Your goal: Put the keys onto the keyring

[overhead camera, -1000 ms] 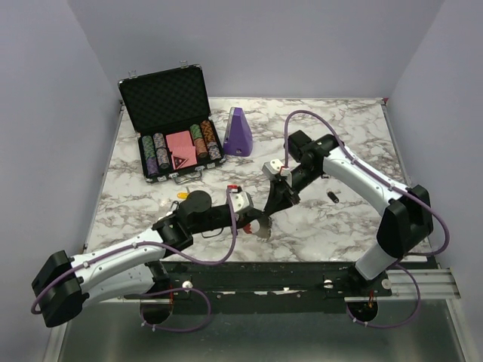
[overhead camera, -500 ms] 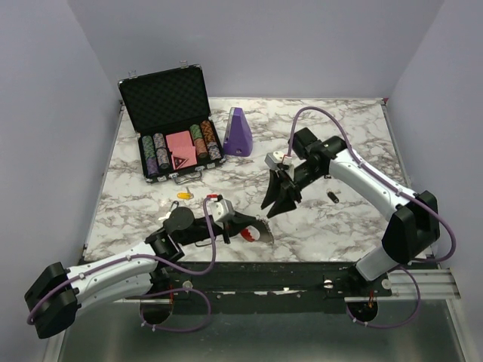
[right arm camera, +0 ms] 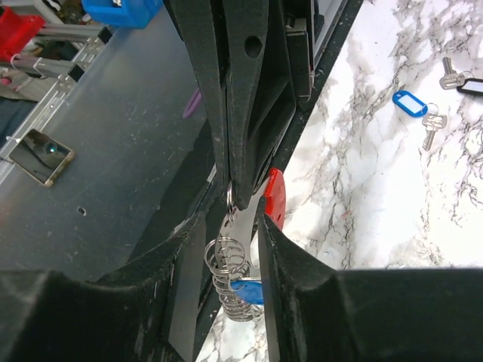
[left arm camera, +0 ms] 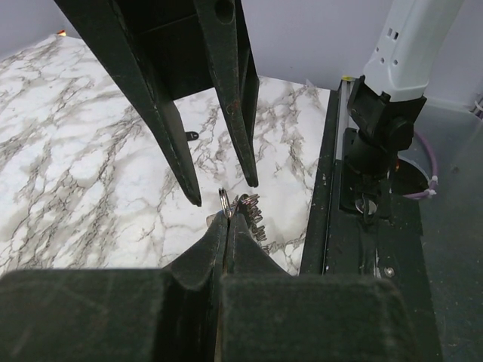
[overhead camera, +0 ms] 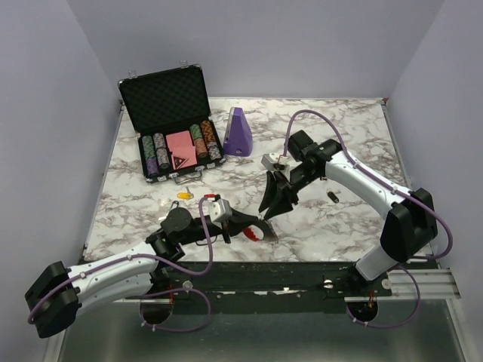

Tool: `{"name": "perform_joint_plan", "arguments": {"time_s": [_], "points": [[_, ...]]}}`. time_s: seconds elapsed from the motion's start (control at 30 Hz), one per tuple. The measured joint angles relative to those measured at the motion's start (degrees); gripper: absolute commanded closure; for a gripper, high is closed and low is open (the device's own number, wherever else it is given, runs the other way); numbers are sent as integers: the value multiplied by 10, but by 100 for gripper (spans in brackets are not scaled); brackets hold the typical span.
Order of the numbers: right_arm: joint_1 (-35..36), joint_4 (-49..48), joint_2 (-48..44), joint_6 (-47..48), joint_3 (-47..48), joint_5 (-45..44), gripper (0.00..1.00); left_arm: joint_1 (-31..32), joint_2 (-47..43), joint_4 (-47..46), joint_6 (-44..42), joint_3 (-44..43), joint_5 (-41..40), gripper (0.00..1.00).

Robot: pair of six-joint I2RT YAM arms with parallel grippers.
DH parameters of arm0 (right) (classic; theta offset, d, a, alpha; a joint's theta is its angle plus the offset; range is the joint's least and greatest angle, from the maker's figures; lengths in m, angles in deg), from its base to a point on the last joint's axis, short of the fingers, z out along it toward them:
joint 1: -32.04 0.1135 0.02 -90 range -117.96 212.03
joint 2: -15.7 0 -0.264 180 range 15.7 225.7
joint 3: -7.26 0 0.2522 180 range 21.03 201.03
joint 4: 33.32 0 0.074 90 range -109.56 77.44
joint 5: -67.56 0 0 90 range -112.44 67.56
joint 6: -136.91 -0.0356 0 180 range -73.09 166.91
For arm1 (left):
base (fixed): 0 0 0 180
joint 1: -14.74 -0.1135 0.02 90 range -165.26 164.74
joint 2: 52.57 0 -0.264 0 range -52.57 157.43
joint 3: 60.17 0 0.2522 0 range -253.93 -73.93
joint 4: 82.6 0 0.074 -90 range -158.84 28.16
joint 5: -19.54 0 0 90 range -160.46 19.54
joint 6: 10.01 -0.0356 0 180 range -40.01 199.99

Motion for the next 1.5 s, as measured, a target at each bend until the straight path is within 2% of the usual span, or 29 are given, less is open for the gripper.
{"name": "perform_joint_plan", "arguments": {"time_s": [0.3,0.53,0.73,0.77,0.8,0.83,0.87,0.97,1.07,1.23,1.4,1.5], "points": [[16,-5,1,-4,0,3,74,-1,12,-4,2,0,3,100],[24,-14,1,-6,-1,-2,100,-3,12,-4,8,0,5,100],[24,-20,1,-8,-1,-8,100,-5,12,-1,13,0,5,100],[24,-20,1,-8,-1,-8,100,-5,12,-1,14,0,5,97],[24,-20,1,-8,-1,-8,99,-5,11,0,15,0,5,84],[25,-20,1,-8,-1,-9,100,-5,10,1,17,0,5,66],[25,-20,1,-8,-1,-9,100,-6,9,3,19,0,4,57],[25,-20,0,-12,-1,-16,100,-9,-2,15,31,0,-5,42],[25,-26,0,-26,-1,-28,100,-16,-26,27,41,0,-19,34],[25,-50,-4,-59,-3,-43,100,-23,-70,45,53,0,-33,34],[25,-65,-7,-80,-4,-49,100,-26,-65,56,56,-1,-34,46],[26,-69,-8,-89,-5,-50,100,-26,-38,61,56,-6,-32,50]]}}
